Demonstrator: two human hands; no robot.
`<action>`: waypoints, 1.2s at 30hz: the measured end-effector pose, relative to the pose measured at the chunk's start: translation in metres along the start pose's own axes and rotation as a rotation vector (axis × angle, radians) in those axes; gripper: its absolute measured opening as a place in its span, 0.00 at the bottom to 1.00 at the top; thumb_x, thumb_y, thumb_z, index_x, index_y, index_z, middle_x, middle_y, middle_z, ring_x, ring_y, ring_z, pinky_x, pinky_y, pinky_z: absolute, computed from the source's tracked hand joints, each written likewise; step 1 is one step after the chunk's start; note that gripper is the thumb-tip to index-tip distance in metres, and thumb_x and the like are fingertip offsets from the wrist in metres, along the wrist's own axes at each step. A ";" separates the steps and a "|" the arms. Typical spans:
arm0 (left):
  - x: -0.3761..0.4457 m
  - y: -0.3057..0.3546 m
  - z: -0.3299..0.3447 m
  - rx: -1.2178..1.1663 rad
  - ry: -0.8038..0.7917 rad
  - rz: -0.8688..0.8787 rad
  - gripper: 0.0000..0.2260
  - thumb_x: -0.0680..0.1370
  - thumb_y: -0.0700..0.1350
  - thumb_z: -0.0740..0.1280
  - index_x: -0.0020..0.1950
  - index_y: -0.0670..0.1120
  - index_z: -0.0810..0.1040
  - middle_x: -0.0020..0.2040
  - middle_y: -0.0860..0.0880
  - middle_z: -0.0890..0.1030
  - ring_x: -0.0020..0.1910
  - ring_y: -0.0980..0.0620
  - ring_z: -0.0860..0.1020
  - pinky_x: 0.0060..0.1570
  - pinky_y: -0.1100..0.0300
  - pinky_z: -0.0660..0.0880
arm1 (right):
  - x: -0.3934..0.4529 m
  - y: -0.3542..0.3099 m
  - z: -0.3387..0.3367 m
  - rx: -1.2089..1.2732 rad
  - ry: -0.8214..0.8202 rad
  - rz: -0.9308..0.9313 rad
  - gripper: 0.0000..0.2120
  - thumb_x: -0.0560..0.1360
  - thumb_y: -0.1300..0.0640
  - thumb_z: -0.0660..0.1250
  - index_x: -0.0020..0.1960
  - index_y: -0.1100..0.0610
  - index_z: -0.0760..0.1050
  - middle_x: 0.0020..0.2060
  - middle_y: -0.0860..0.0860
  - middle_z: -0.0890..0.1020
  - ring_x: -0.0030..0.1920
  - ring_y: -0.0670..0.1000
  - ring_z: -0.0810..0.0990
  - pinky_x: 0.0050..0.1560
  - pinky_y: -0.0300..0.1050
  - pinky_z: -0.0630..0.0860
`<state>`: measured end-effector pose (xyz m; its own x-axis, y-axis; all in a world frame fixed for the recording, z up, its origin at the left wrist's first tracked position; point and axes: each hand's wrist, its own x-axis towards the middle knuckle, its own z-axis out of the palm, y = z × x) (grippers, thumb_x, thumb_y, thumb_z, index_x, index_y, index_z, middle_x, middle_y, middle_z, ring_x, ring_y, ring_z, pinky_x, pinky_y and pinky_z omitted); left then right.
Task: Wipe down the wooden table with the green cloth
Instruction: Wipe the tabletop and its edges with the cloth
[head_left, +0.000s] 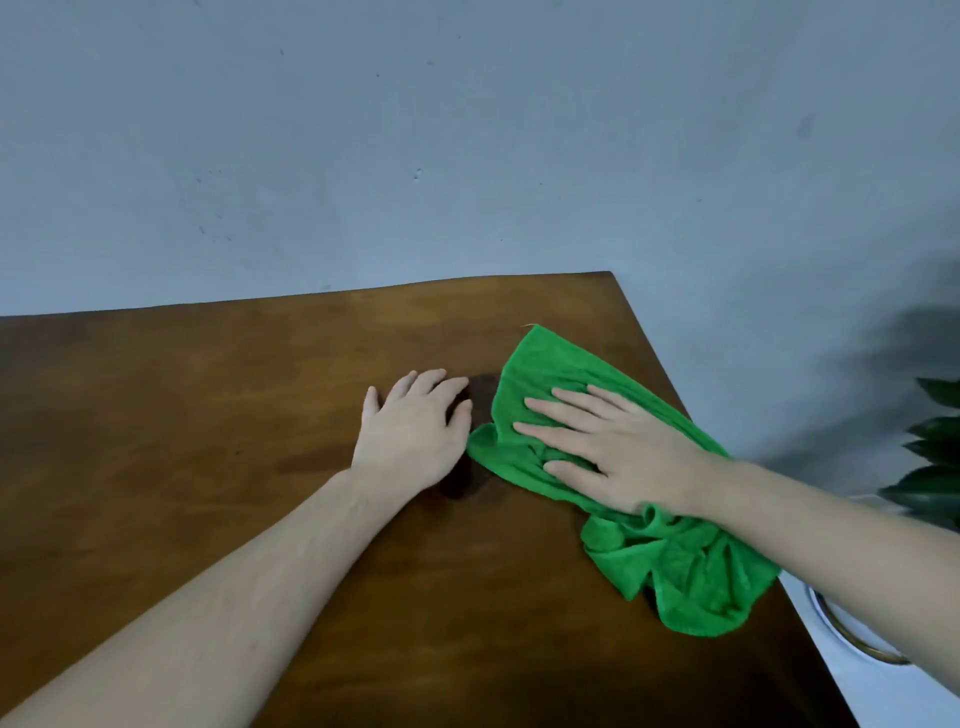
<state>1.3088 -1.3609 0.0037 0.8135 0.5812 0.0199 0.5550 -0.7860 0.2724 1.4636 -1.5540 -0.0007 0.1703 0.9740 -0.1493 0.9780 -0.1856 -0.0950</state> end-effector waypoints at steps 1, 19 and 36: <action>0.004 0.010 0.003 -0.008 -0.001 0.027 0.22 0.83 0.57 0.50 0.76 0.57 0.64 0.77 0.56 0.63 0.78 0.52 0.57 0.76 0.40 0.49 | 0.002 0.002 -0.001 0.007 0.001 0.013 0.33 0.73 0.29 0.30 0.77 0.31 0.43 0.80 0.38 0.42 0.80 0.44 0.39 0.78 0.47 0.33; 0.036 0.062 0.031 0.045 0.052 0.039 0.24 0.81 0.63 0.46 0.76 0.60 0.62 0.78 0.58 0.60 0.78 0.56 0.53 0.77 0.43 0.46 | 0.153 0.143 -0.031 0.095 0.110 0.338 0.27 0.81 0.33 0.44 0.80 0.35 0.52 0.81 0.39 0.52 0.81 0.49 0.50 0.80 0.54 0.42; -0.003 0.057 0.024 -0.168 0.083 0.173 0.19 0.83 0.55 0.53 0.72 0.52 0.70 0.73 0.54 0.69 0.72 0.53 0.67 0.75 0.44 0.57 | 0.013 0.018 0.003 0.063 0.074 0.432 0.30 0.79 0.31 0.41 0.80 0.33 0.44 0.82 0.45 0.46 0.81 0.58 0.42 0.77 0.66 0.39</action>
<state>1.3417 -1.4122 -0.0039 0.8729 0.4618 0.1571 0.3662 -0.8332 0.4143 1.4833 -1.5447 -0.0071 0.5723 0.8115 -0.1181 0.8063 -0.5831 -0.0995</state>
